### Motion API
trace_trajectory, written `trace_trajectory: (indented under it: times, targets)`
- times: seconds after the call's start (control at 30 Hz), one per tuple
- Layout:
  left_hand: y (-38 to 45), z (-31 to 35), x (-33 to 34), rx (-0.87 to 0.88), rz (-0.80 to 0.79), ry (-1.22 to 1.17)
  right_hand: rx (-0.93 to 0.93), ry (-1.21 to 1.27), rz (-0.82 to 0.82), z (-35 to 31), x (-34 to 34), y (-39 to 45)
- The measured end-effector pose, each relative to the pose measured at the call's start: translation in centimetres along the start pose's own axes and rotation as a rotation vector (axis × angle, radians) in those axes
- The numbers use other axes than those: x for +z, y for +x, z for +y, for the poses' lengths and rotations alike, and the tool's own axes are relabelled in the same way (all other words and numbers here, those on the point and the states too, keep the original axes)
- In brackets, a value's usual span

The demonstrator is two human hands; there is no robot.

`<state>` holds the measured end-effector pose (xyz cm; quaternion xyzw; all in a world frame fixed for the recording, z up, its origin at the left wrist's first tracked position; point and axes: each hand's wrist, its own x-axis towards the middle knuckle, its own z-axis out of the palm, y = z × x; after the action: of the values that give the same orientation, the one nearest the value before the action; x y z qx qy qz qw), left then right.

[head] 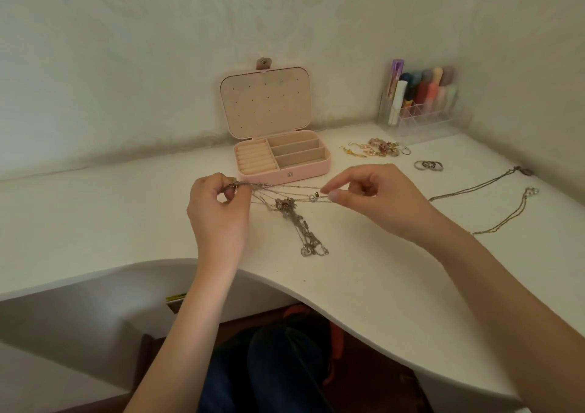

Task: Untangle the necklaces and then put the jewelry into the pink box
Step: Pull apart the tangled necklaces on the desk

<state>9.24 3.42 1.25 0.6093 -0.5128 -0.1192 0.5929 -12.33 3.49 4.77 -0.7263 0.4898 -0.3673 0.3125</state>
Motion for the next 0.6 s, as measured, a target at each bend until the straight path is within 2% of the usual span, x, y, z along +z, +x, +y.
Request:
trace_trajectory:
  times: [0.17, 0.23, 0.3, 0.4, 0.5, 0.6]
  targets:
    - [0.0, -0.1, 0.1, 0.063, -0.033, 0.006, -0.004, -0.139, 0.215, 0.3, 0.1, 0.1]
    - [0.0, -0.2, 0.2, 0.126, -0.055, 0.025, -0.003, -0.099, 0.306, 0.3, -0.1, 0.2]
    - [-0.1, -0.2, 0.3, 0.159, -0.103, 0.015, 0.001, 0.126, 0.329, 0.1, -0.4, 0.3]
    - [-0.1, 0.1, 0.5, 0.146, -0.187, 0.014, 0.110, 0.529, 0.266, -0.7, -0.4, 0.1]
    - [0.1, 0.7, 0.8, 0.019, -0.312, -0.073, 0.187, 0.666, 0.230, -0.8, -0.5, 0.1]
    - [0.4, 1.6, 0.8, -0.306, -0.404, -0.448, 0.219, 0.760, 0.232, -0.7, -0.8, 0.3]
